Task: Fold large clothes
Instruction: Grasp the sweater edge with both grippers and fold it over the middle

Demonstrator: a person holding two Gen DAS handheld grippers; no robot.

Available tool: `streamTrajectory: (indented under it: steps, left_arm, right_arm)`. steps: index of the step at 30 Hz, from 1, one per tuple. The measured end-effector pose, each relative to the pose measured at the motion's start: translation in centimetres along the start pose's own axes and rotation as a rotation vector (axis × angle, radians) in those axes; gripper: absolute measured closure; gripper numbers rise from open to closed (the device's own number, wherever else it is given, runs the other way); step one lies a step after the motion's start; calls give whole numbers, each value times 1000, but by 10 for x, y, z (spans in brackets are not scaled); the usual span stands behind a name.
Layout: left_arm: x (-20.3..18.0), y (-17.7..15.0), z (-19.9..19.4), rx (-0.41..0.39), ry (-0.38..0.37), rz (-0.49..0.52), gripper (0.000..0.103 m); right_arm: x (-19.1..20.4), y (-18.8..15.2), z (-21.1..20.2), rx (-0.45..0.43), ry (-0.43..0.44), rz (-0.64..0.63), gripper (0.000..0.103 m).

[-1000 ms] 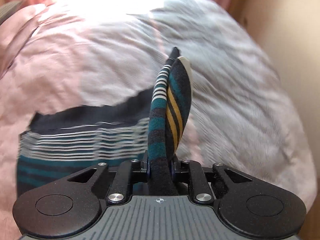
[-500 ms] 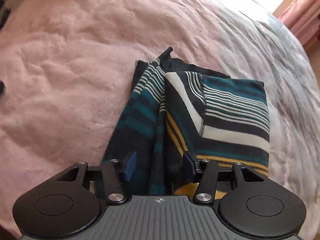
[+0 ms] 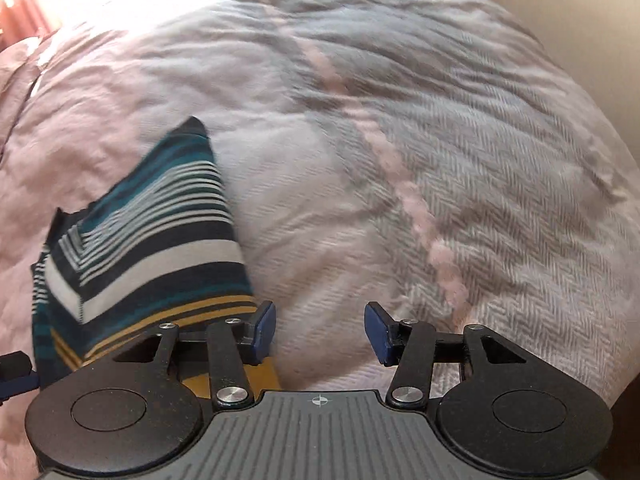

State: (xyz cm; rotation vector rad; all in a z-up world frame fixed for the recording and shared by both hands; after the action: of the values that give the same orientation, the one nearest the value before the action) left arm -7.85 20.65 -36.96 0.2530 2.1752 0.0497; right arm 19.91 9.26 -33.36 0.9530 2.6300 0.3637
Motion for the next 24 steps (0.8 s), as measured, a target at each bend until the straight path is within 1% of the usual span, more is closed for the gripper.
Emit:
streamTrajectory:
  steps: [2,3,5,8,9,10,11,12,13,15,16,17,18,20,22,24]
  left_arm:
    - [5,3,12,-14,26,-12,43]
    - [7,4,17,-22,25,-17,43]
    - [11,8,25,-32,18,-33,47]
    - [16,14,35,-51,10,-52,48]
    - [17,15,38,-56,15,-57,51]
    - [18,17,39,-70,21,-60,67]
    - [19,18,39,-82,45,-55,76]
    - [18,19,38,-90,57,-38,84]
    - [12,20,36,-99,63,-8,87]
    - [-6,21,26,-123,80,95,88]
    - [-20,23,17,-143,89,168,88]
    - [-30,24,7,-169,93,218,88]
    - [-35,26,-2,-189,92,246,88]
    - [-38,31,-19,-223,100,286,88]
    - [-26,35,-28,-222,145,286,88]
    - [-4,35,-31,-215,191,250,88]
  right_arm:
    - [-7,-2,15,34,32,8,58]
    - [-7,-4,22,52,40,10,58]
    - [-1,-8,32,81,68,2,58]
    - [12,-15,42,116,110,-25,59]
    - [17,-18,45,127,118,-35,60]
    - [20,-19,47,125,106,-46,61]
    - [23,-20,46,120,95,-65,65]
    - [27,-20,43,111,94,-90,73]
    - [32,-20,40,100,94,-121,77]
    - [46,-22,30,73,95,-203,98]
    - [52,-24,23,56,94,-243,102]
    - [60,-27,16,33,84,-289,103]
    - [67,-30,9,8,66,-328,103]
    - [81,-36,-4,-37,68,-388,103]
    - [91,-42,-12,-57,81,-402,103]
    - [101,-46,-16,-63,116,-405,103]
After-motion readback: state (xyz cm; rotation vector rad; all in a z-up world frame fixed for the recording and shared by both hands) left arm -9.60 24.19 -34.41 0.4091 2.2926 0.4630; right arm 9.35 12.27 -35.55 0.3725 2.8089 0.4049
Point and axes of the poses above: each gripper's, at about its wrist camera, not at the fingertips, and z roughly the way its jaws point, x to its left, y to its top, the point moved 7 cm from there along z, roughly the way its jaws point, and after that the axes turned 15 degrees about -y, right-handed, at the moved point
